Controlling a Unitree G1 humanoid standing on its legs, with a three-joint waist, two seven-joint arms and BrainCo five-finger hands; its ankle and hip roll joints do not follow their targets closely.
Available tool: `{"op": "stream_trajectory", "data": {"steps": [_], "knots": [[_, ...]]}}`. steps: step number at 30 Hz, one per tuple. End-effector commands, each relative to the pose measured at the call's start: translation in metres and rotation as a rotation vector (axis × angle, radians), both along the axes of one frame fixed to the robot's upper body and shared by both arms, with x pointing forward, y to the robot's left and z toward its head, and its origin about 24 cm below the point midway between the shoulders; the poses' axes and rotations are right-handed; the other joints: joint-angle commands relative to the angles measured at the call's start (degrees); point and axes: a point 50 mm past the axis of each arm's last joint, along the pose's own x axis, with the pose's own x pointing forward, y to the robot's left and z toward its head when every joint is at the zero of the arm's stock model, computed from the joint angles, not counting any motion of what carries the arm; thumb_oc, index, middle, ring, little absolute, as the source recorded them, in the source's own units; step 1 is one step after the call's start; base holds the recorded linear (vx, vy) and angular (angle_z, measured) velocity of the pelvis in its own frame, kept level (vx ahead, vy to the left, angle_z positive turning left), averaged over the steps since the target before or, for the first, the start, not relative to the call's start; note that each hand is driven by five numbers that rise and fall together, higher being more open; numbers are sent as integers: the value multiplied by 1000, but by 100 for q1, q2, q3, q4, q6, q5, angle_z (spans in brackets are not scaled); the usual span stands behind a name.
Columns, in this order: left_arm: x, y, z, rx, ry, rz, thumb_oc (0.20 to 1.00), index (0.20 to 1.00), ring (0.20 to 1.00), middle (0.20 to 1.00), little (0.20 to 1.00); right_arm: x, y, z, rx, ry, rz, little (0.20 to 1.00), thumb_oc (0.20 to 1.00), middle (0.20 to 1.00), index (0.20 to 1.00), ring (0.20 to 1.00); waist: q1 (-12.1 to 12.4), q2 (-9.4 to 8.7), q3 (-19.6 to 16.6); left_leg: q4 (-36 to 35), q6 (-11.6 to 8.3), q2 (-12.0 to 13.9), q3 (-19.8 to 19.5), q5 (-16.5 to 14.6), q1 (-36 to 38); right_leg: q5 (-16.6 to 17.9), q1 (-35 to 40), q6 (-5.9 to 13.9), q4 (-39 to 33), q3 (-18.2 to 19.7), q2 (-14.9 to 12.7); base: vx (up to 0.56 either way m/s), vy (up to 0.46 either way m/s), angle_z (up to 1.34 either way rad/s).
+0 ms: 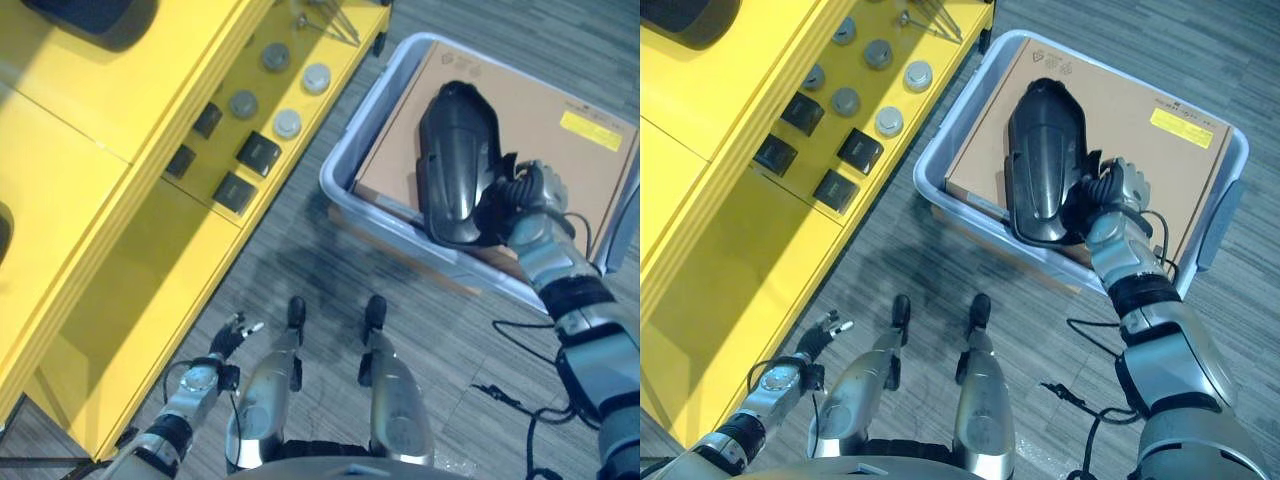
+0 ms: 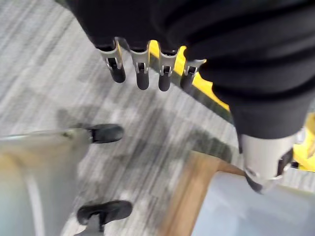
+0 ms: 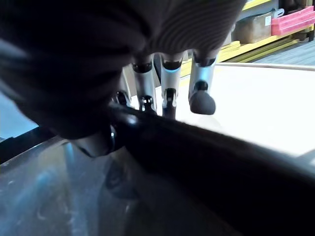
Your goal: Move parts from the plastic box to the shelf.
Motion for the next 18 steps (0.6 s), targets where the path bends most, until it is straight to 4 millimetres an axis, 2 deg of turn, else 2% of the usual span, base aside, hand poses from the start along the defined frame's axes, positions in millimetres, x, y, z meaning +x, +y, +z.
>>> {"op": "stream_trajectory", "data": {"steps": [1, 3, 4, 7, 8, 10, 14, 18], "knots": [[1, 19, 17, 52, -83, 36, 1000, 1000, 1000, 1000, 1000, -16, -4, -4, -59, -83, 18, 200, 200, 200, 200, 200, -6, -372, -799, 189, -135, 206, 97, -313, 115, -283, 388, 234, -53, 354, -310, 83, -91, 5], [12, 18, 40, 27, -166, 21, 1000, 1000, 1000, 1000, 1000, -23, 1, -2, -100, -129, 41, 200, 200, 200, 200, 200, -35, -407, -1016, 72, -160, 260, 119, -281, 313, -249, 591, 247, -190, 327, -281, 133, -115, -3], [20, 15, 63, 9, -233, -8, 1000, 1000, 1000, 1000, 1000, -31, 6, -2, -126, -168, 55, 200, 200, 200, 200, 200, -49, -431, -1207, 13, -175, 303, 126, -269, 471, -236, 765, 244, -283, 304, -257, 153, -116, -6], [28, 6, 96, -17, -326, -75, 1000, 1000, 1000, 1000, 1000, -42, 10, -1, -151, -240, 78, 200, 200, 200, 200, 200, -61, -455, -1506, -62, -191, 357, 136, -260, 677, -229, 1001, 245, -391, 258, -226, 130, -91, -1], [27, 6, 96, -17, -323, -76, 1000, 1000, 1000, 1000, 1000, -43, 10, -2, -150, -239, 77, 200, 200, 200, 200, 200, -54, -459, -1508, -71, -192, 358, 134, -259, 691, -227, 1017, 244, -401, 254, -224, 102, -63, -2], [30, -3, 111, -58, -371, -149, 1000, 1000, 1000, 1000, 1000, -49, 13, 4, -163, -334, 90, 200, 200, 200, 200, 200, -47, -473, -1695, -132, -183, 385, 141, -254, 821, -243, 1149, 244, -439, 215, -199, 95, -79, 0], [34, -26, 127, -157, -375, -261, 1000, 1000, 1000, 1000, 1000, -53, 35, 36, -235, -542, 154, 200, 200, 200, 200, 200, -82, -514, -2064, -252, -189, 449, 187, -253, 1014, -282, 1342, 272, -496, 187, -128, 58, -68, -1], [42, -45, 141, -287, -387, -300, 1000, 1000, 1000, 1000, 1000, -52, 56, 61, -292, -665, 223, 200, 200, 200, 200, 200, -125, -536, -2255, -306, -195, 490, 250, -285, 1096, -347, 1434, 285, -517, 176, -104, -12, -11, -1]]}}
